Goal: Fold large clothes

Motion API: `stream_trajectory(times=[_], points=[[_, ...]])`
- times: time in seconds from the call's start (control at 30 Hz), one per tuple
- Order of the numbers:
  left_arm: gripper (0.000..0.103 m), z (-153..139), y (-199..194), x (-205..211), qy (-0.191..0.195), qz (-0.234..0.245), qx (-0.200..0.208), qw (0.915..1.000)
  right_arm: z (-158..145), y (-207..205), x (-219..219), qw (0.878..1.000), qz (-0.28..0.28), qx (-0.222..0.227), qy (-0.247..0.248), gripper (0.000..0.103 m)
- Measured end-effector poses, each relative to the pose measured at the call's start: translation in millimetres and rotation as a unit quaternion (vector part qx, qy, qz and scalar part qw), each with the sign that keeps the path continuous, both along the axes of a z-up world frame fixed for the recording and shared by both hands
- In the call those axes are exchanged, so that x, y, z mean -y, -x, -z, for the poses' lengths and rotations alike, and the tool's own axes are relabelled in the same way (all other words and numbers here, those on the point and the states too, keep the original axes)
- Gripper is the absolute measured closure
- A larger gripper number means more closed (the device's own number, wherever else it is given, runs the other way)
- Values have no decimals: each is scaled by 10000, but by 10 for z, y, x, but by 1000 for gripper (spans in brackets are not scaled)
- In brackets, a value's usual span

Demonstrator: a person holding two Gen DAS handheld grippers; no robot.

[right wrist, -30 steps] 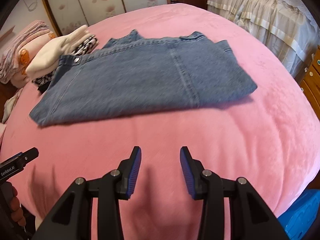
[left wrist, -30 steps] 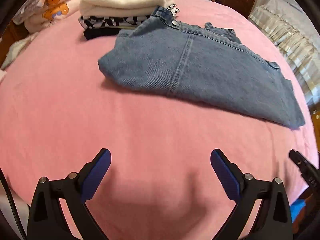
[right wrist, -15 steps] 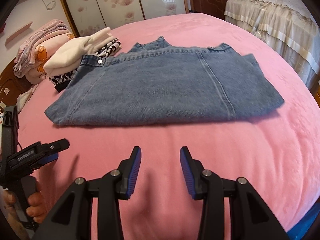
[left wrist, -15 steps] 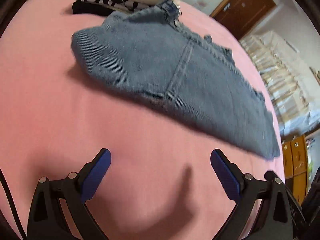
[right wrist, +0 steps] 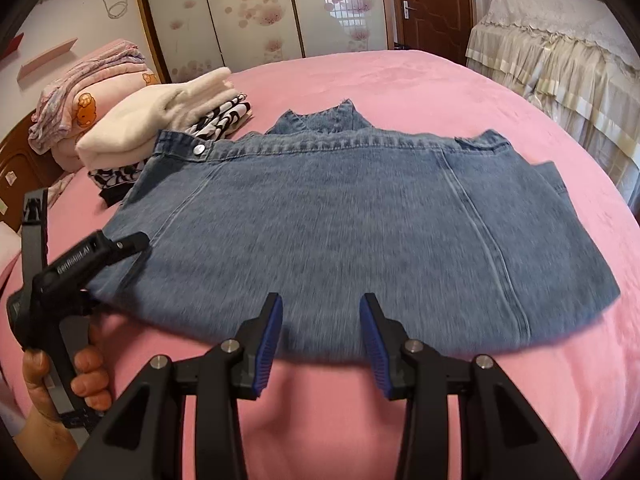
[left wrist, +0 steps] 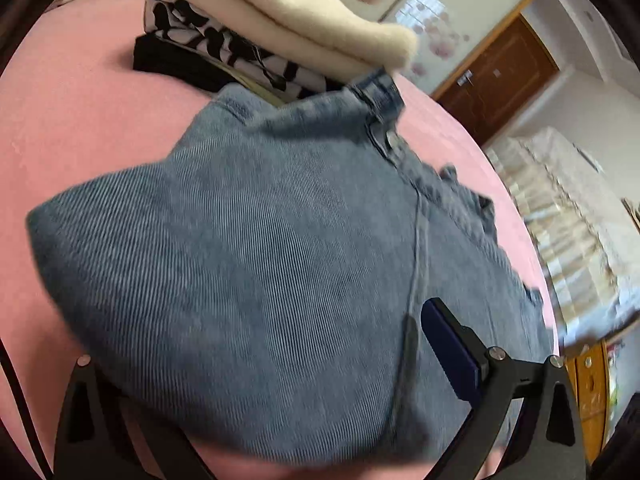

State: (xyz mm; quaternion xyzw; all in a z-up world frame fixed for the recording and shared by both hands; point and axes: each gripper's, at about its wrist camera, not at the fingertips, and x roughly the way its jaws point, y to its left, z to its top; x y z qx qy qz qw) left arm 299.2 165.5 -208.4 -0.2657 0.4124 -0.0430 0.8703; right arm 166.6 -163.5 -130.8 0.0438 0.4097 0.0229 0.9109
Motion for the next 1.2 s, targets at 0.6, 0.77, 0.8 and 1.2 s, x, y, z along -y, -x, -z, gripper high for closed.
stream_trajectory(times=[0.6, 0.77, 0.8, 1.2], points=[[91, -465, 55, 152, -1023, -778, 65, 9917, 322, -602, -287, 9969, -476, -246, 584, 89], [92, -663, 167, 175, -839, -701, 207, 9938, 344, -613, -190, 9985, -387, -329, 222, 89], [92, -696, 180, 189, -838, -675, 236, 9939, 349, -610, -187, 9985, -381, -328, 213, 89], [93, -1312, 289, 785, -1056, -64, 790, 9912, 377, -656, -84, 9981, -387, -460, -168, 89]])
